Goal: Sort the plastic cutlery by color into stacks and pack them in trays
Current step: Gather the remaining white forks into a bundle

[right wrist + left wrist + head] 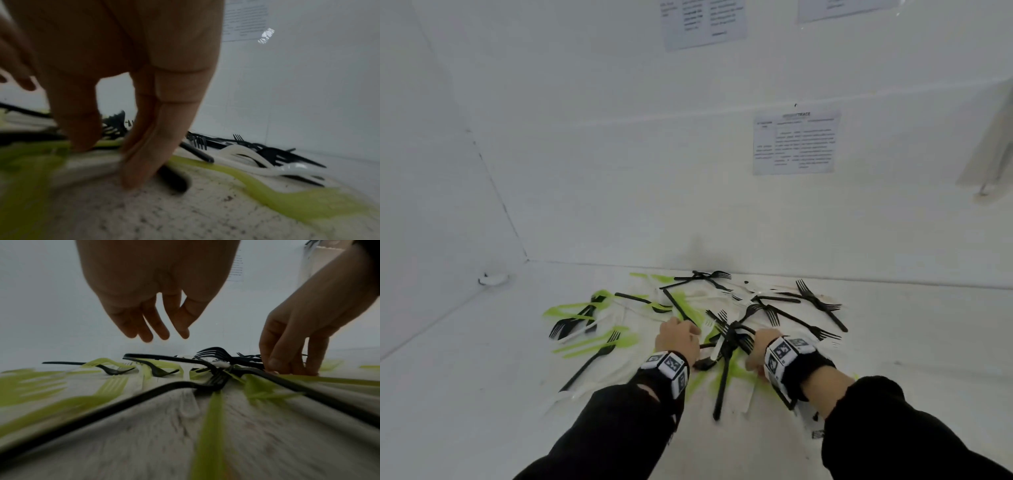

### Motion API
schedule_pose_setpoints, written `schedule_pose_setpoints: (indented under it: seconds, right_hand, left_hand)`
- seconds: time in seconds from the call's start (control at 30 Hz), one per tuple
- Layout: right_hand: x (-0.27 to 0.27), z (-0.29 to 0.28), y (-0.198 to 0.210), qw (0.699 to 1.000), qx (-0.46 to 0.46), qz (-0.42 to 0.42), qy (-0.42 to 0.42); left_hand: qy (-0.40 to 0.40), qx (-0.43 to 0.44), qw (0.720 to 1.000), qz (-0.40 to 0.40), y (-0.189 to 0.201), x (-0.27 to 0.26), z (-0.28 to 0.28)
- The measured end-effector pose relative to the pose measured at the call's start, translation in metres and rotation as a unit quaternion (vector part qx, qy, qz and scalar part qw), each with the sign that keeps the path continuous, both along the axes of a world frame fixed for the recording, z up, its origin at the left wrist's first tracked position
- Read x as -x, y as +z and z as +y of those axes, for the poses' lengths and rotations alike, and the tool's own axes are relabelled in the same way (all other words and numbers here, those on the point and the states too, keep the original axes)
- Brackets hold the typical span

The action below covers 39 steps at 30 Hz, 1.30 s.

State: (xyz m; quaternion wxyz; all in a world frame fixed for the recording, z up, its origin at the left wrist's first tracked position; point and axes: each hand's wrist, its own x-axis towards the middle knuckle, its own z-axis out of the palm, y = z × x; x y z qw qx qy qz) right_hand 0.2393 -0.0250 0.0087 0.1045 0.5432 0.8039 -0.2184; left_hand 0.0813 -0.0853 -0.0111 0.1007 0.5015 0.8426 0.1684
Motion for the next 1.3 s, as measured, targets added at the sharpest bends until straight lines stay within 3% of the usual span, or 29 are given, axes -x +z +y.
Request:
schedule_pose_setpoints:
  seconds: [0.13, 0.33, 0.5, 0.6, 0.7, 0.83, 1.0, 1.17, 1.3]
  right_hand:
    - [0.009, 0.009, -0.009, 0.998, -0.058, -0.01, -0.021]
    - [0.009, 0.013, -0.02, 0.998, -0.047, 0.0, -0.048]
    - [-0.002, 0.027, -0.011, 0.996, -0.034, -0.012, -0.085]
    - [-0.015, 0.034, 0.006, 0.997, -0.039, -0.028, -0.064]
    - [-0.028, 0.044, 0.026, 0.998, -0.048, -0.035, -0.02]
    - [-0.043, 0.063, 0.048, 0.999, -0.019, 0.01, -0.028]
    - [-0.06, 0.094, 0.019, 0.985, -0.09, 0.03, -0.141]
    - [-0.071, 0.098, -0.017, 0.987, -0.064, -0.025, -0.148]
    - [-0.072, 0.101, -0.013, 0.986, -0.085, -0.003, -0.143]
  left_hand:
    - [-0.031, 0.037, 0.998, -0.044, -0.002, 0.007, 0.033]
    - [-0.012, 0.132, 0.99, -0.052, -0.021, 0.001, 0.055]
    - [0.021, 0.116, 0.991, -0.068, -0.015, 0.007, 0.06]
    - [0.066, 0.047, 0.992, -0.093, 0.0, 0.007, 0.064]
    - [0.033, -0.035, 0.991, -0.122, 0.008, -0.001, 0.068]
    - [-0.023, 0.054, 0.987, -0.152, -0.003, -0.02, 0.073]
    - [-0.049, 0.129, 0.984, -0.111, -0.015, -0.035, 0.081]
    - [-0.049, 0.131, 0.986, -0.094, -0.008, -0.03, 0.085]
    - [0.014, 0.044, 0.989, -0.142, 0.001, -0.024, 0.086]
